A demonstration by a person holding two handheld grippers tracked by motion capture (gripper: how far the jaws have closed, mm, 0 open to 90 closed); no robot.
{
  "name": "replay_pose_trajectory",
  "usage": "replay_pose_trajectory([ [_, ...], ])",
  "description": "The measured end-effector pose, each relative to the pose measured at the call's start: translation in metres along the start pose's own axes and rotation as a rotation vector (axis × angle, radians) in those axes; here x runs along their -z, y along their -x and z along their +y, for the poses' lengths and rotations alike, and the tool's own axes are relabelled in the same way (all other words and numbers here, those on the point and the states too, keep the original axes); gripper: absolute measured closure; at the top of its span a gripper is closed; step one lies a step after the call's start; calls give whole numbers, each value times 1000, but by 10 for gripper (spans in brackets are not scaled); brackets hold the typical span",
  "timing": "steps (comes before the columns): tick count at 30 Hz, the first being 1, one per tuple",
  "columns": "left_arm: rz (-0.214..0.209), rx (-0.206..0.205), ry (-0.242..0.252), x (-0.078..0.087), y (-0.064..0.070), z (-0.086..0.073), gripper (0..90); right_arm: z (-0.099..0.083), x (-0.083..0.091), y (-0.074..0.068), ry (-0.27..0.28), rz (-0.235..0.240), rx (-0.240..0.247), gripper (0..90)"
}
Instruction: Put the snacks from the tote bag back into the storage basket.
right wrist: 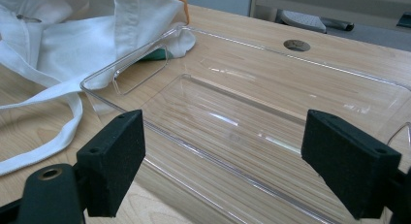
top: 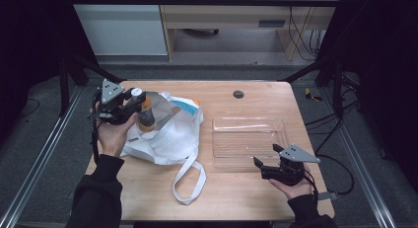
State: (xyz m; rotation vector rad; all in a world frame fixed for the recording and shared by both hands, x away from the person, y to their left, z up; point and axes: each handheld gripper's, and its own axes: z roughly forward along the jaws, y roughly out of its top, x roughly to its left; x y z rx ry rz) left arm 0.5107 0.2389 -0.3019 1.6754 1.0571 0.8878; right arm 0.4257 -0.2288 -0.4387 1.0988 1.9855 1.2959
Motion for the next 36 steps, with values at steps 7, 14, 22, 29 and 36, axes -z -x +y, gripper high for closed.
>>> replay_pose_trajectory([
  [7, -15, -25, 19, 17, 7, 16, 591, 0, 2, -2, 1, 6, 3, 159],
  [14, -46, -38, 48, 29, 16, 27, 591, -2, 7, -3, 7, 12, 2, 159],
  [22, -91, -53, 63, 34, 34, 31, 591, -3, 9, -5, 8, 24, 7, 158],
  [29, -139, -63, 66, 31, 54, 32, 591, -5, 11, -6, 6, 40, 9, 158],
  [36, -183, -80, 65, 22, 78, 32, 591, -7, 13, -7, 0, 58, 17, 156],
])
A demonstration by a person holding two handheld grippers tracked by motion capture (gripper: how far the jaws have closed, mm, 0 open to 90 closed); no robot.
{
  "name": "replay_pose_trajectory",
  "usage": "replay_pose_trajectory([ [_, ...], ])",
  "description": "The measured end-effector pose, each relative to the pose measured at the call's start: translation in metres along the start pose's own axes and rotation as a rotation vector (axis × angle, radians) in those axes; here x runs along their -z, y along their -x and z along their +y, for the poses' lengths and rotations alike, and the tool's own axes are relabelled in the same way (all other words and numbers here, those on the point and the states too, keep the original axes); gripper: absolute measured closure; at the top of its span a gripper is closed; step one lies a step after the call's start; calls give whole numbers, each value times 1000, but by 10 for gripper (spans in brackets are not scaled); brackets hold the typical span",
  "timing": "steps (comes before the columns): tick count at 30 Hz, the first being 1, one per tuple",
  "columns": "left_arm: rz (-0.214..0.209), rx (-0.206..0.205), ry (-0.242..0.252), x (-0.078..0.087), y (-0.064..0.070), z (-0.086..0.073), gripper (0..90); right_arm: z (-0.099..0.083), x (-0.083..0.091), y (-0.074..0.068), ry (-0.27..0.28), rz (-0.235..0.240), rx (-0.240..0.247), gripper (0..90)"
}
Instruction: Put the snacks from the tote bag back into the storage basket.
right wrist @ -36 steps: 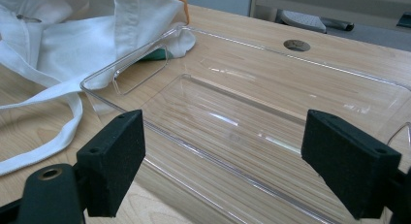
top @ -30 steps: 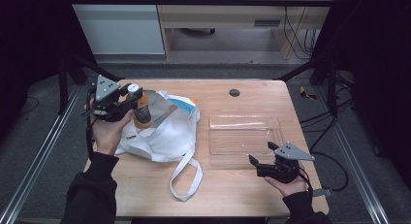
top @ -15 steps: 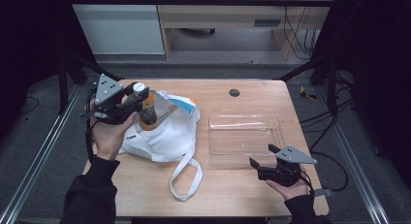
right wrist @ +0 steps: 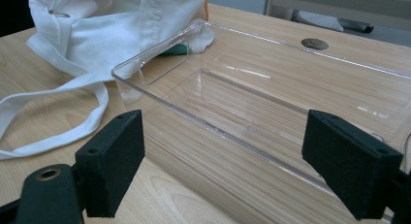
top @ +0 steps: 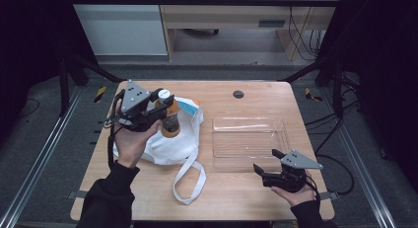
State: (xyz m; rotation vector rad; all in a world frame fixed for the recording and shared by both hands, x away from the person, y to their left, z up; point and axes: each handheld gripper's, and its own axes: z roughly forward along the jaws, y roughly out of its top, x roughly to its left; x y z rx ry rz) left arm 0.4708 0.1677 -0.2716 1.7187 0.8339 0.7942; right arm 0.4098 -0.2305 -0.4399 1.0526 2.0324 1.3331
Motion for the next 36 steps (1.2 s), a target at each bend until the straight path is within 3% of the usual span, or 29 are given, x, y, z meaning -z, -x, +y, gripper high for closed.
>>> replay_pose_trajectory([
  [20, -101, 2, 33, -29, 50, 7, 591, -6, 6, -2, -4, 16, 9, 155],
  [24, -104, -10, 48, -34, 58, 8, 591, -7, 7, -2, -6, 17, 10, 154],
  [36, -138, 8, 47, -47, 78, 7, 592, -7, 7, -2, -7, 18, 11, 155],
])
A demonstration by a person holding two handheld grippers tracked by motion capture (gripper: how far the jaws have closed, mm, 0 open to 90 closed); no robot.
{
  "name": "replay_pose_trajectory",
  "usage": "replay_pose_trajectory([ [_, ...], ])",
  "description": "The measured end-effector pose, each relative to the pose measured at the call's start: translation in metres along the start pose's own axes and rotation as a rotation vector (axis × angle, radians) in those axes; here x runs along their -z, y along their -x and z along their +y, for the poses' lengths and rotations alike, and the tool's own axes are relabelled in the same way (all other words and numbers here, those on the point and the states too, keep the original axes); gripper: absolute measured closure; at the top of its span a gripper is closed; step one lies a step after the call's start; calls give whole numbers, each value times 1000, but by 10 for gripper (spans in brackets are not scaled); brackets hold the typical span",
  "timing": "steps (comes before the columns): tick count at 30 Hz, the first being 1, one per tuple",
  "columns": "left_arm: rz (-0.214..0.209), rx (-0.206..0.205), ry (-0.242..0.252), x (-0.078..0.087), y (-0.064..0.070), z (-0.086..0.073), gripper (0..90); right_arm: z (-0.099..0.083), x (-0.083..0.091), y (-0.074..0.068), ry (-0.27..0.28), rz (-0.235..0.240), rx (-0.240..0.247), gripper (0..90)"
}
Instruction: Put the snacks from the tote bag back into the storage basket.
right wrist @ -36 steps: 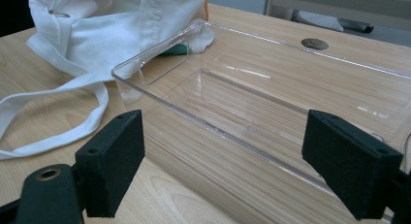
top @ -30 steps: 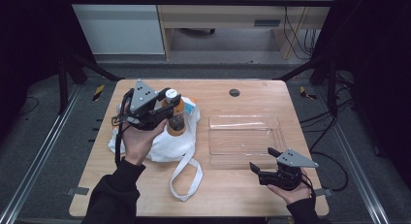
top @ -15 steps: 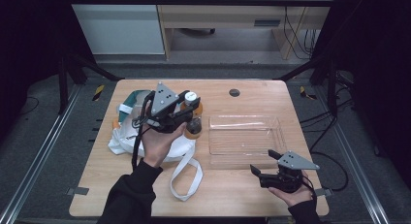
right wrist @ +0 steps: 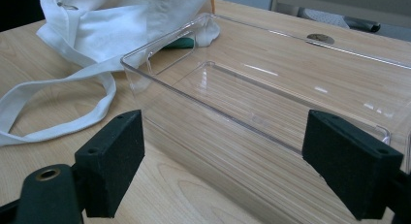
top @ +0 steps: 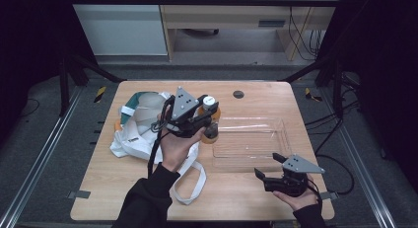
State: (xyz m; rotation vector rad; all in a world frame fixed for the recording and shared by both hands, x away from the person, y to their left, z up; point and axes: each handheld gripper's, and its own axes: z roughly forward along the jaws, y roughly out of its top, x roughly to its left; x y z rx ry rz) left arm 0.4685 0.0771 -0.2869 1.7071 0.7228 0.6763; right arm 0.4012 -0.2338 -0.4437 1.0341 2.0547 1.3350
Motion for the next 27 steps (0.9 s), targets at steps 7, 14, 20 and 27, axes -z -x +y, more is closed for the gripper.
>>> replay_pose_trajectory([
  [7, -20, -13, -4, -8, 8, 0, 591, -1, -1, 0, -5, 3, -3, 154],
  [14, -48, -17, -3, -18, 17, -2, 592, 0, -1, 0, -2, 2, 1, 154],
  [20, -62, -23, -7, -25, 22, -4, 592, 0, -1, 0, -1, 7, 2, 153],
  [27, -79, -23, -13, -33, 29, -10, 591, 0, -1, 0, -1, 7, 3, 154],
])
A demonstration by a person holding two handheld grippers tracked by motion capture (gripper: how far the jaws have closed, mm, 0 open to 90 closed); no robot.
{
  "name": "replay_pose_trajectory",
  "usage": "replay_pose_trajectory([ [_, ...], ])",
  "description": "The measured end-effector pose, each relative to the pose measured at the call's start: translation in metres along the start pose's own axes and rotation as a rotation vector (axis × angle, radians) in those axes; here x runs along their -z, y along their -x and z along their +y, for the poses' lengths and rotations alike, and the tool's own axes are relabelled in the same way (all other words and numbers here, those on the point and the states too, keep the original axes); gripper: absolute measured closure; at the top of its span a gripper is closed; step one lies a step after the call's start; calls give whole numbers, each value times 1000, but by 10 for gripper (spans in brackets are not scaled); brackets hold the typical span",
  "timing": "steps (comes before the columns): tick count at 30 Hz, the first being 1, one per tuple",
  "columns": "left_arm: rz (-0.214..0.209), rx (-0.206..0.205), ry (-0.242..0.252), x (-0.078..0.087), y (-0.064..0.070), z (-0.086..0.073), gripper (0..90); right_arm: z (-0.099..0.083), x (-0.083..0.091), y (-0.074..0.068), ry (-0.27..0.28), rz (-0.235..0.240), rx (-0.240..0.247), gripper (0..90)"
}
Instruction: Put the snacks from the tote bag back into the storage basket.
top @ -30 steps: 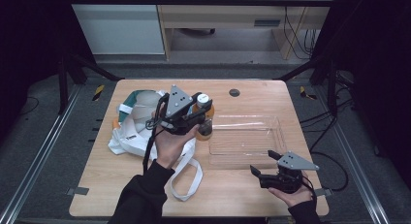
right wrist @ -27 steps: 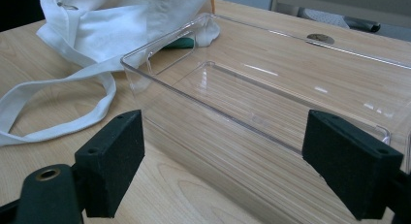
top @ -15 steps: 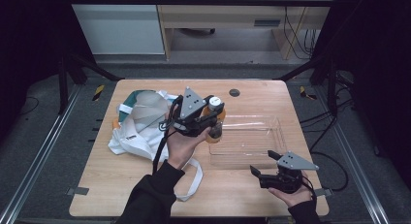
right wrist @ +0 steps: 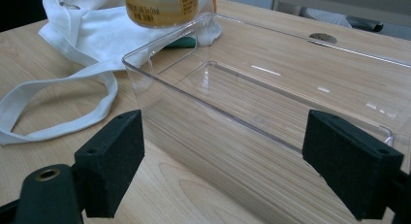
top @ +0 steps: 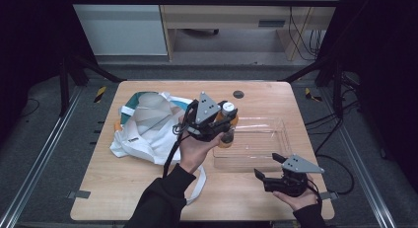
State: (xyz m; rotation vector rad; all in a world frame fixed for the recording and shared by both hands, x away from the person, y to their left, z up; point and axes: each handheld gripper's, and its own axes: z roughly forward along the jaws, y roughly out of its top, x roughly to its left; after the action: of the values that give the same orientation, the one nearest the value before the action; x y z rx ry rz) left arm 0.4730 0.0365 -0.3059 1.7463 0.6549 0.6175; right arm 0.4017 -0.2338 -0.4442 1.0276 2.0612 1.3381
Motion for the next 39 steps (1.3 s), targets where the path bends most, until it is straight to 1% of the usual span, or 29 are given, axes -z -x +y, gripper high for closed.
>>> replay_pose_trajectory([
  [4, -13, -1, -6, -4, 3, -6, 591, 0, 0, 0, -1, 1, 0, 153],
  [10, -28, -1, -31, -12, 5, -16, 591, 0, 0, 0, -2, 2, 1, 153],
  [21, -48, 9, -54, -17, 5, -35, 591, 0, -1, 0, -7, 2, 2, 153],
  [34, -48, 23, -91, -21, 2, -57, 591, -1, -1, -1, -11, 2, 4, 153],
  [39, -47, 19, -100, -22, 2, -60, 591, -1, -2, 0, -12, 1, 5, 153],
])
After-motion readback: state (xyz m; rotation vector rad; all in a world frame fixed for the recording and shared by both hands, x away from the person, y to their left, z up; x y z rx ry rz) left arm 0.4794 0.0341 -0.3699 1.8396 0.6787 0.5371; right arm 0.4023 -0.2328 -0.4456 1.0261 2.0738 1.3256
